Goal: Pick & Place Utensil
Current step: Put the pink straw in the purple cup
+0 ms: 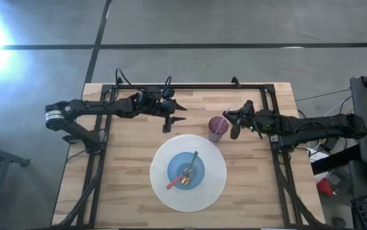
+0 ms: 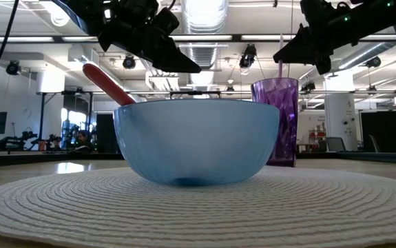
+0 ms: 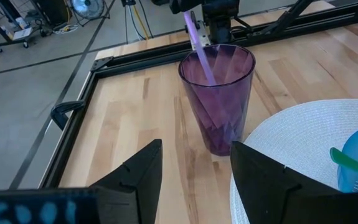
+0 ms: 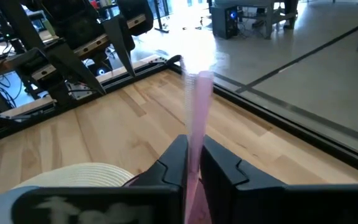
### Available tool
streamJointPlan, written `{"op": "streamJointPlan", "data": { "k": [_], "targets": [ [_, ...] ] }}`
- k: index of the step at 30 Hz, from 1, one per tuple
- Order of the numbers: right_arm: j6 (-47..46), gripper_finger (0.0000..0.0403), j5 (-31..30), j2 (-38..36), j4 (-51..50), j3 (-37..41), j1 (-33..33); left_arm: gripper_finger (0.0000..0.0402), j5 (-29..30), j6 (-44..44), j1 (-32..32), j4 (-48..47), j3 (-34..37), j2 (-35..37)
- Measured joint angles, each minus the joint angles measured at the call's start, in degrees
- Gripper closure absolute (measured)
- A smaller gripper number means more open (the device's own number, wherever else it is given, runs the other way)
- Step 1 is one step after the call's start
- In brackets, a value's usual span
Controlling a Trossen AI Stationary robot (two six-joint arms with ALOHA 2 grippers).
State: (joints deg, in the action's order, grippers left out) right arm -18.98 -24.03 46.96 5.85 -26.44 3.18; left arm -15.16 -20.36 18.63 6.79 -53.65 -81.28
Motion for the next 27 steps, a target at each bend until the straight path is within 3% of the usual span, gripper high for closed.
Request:
{"op": "streamJointPlan", "data": {
  "k": [15,27],
  "targets": [
    [0.8,0.0255,-0.2,-0.7,-1.0,-1.4,0.0,0.022,-0.2,0.0,0.0,0.0,0.0,0.0],
    [3.3,0.0208,-0.9,-1.9,-3.7,-4.2,0.2,0.022,-0.2,0.0,0.0,-0.1,0.0,0.0]
  ]
}}
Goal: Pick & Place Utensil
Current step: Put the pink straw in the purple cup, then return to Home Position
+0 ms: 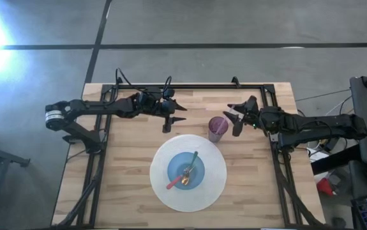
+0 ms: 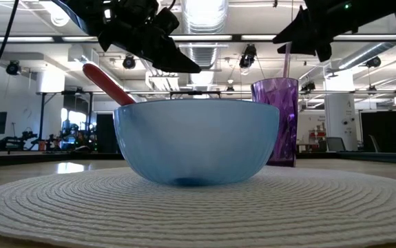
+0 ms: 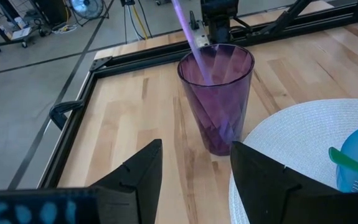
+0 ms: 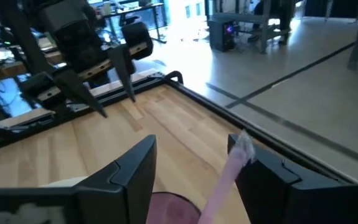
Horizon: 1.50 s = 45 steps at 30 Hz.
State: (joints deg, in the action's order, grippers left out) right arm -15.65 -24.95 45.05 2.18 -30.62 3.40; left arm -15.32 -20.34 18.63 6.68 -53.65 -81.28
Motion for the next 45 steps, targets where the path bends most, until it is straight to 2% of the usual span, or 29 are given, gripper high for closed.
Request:
{"op": "streamJointPlan", "data": {
  "k": [11,20,27,35,41,45],
  "targets": [
    [3.0,0.0207,-2.1,-0.9,-2.0,-2.0,0.0,0.022,0.3,0.0,0.0,0.0,0.0,0.5],
    [5.9,0.0207,-2.1,-1.9,-4.2,-5.3,0.0,0.022,0.9,0.0,0.1,-0.6,0.0,5.1],
    [9.1,0.0209,-2.1,-3.4,-9.7,-9.3,0.0,0.022,4.3,-0.6,0.1,-4.0,-0.1,10.8],
    [13.1,0.0209,-2.0,-7.3,-17.5,-12.9,0.0,0.0221,4.8,1.4,0.1,-10.7,0.8,18.8],
    [14.4,0.0213,-1.9,-11.9,-20.9,-13.1,0.0,0.0226,4.8,3.7,0.1,-11.2,5.6,25.4],
    [14.3,0.023,-0.6,-15.3,-23.4,-13.0,0.0,0.0254,4.8,5.6,0.1,-11.2,9.0,30.5]
  ]
}}
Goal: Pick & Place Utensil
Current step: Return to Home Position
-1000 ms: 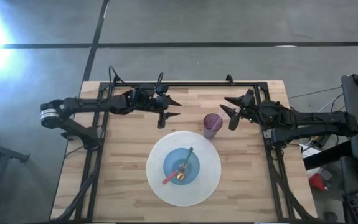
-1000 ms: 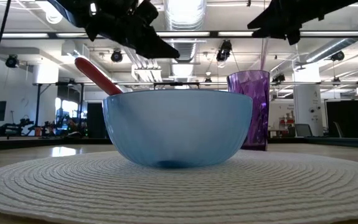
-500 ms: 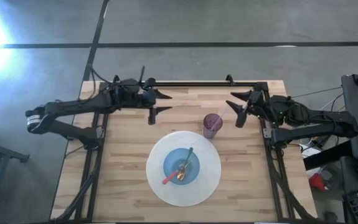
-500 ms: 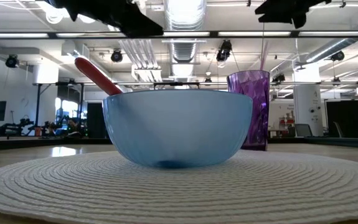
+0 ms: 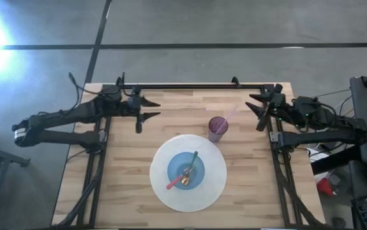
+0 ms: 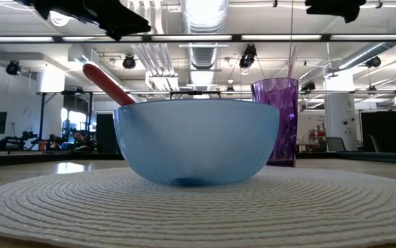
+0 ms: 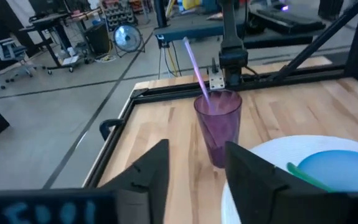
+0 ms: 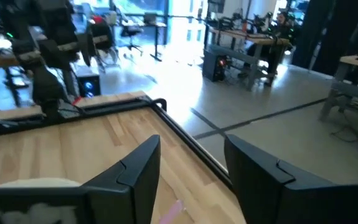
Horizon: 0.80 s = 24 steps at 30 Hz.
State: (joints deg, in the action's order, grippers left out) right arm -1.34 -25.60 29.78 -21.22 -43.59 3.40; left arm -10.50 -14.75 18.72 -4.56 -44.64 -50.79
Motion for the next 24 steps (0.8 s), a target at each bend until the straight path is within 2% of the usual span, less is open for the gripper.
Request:
{"op": "streamJointPlan", "data": {
  "k": [7,11,17,20,24],
  "targets": [
    [-1.5,0.028,4.9,-5.1,-2.3,0.2,0.0,0.0344,-0.1,3.3,-0.1,0.3,5.2,8.8],
    [-1.9,0.0321,5.1,-6.6,-2.6,1.3,0.0,0.0393,-0.1,4.4,-0.1,1.1,8.1,12.4],
    [-3.0,0.0387,5.1,-6.8,-2.6,4.1,0.0,0.04,-0.5,7.0,-0.3,1.2,12.8,16.1],
    [-2.8,0.0393,5.2,-6.8,-2.3,5.8,0.0,0.0401,-0.9,8.0,-0.7,3.0,16.1,17.6],
    [-1.8,0.0394,5.5,-7.3,-0.5,8.2,0.0,0.0401,-4.9,9.2,-2.1,8.8,21.1,19.8]
  ]
}}
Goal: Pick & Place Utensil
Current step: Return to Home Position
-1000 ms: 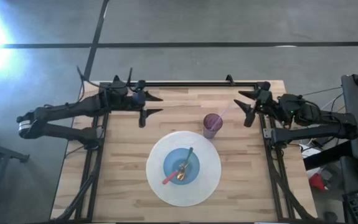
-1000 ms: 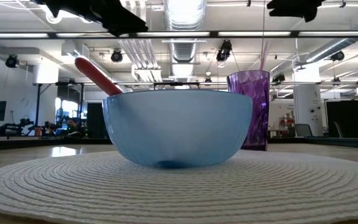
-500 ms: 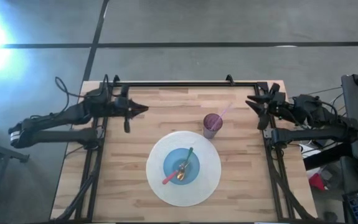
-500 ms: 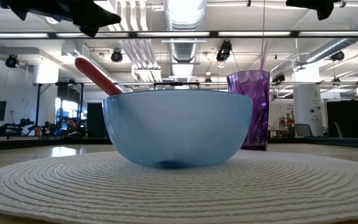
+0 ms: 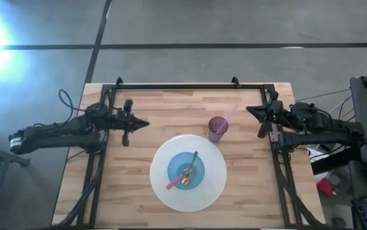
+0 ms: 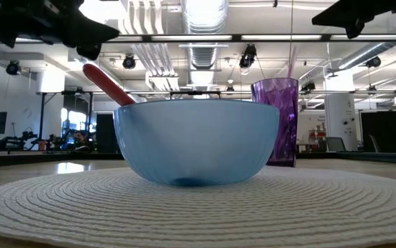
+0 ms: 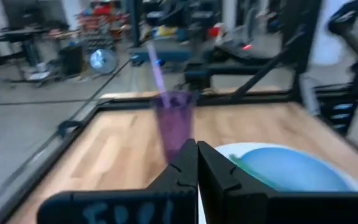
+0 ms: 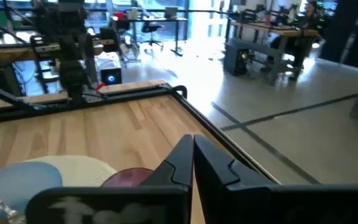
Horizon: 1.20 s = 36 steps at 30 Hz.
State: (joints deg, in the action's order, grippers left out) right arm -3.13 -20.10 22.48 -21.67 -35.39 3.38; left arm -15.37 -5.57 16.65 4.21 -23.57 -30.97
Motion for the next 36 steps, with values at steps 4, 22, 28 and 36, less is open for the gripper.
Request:
{"op": "streamJointPlan", "data": {
  "k": [4,22,28,36],
  "targets": [
    [1.8,0.0394,4.5,-0.8,4.1,2.4,0.0,0.0401,-0.7,2.0,-2.1,4.1,4.3,2.4],
    [6.8,0.0394,6.7,-13.7,11.5,12.1,0.0,0.0401,9.5,4.0,-9.0,-0.8,7.7,9.8],
    [8.7,0.0394,6.7,-19.2,12.0,12.6,0.0,0.0401,9.3,1.4,-12.2,-0.5,9.9,12.5],
    [7.6,0.0394,7.1,-22.5,12.0,16.3,0.0,0.0401,9.5,1.5,-13.1,2.4,14.5,18.7]
  ]
}}
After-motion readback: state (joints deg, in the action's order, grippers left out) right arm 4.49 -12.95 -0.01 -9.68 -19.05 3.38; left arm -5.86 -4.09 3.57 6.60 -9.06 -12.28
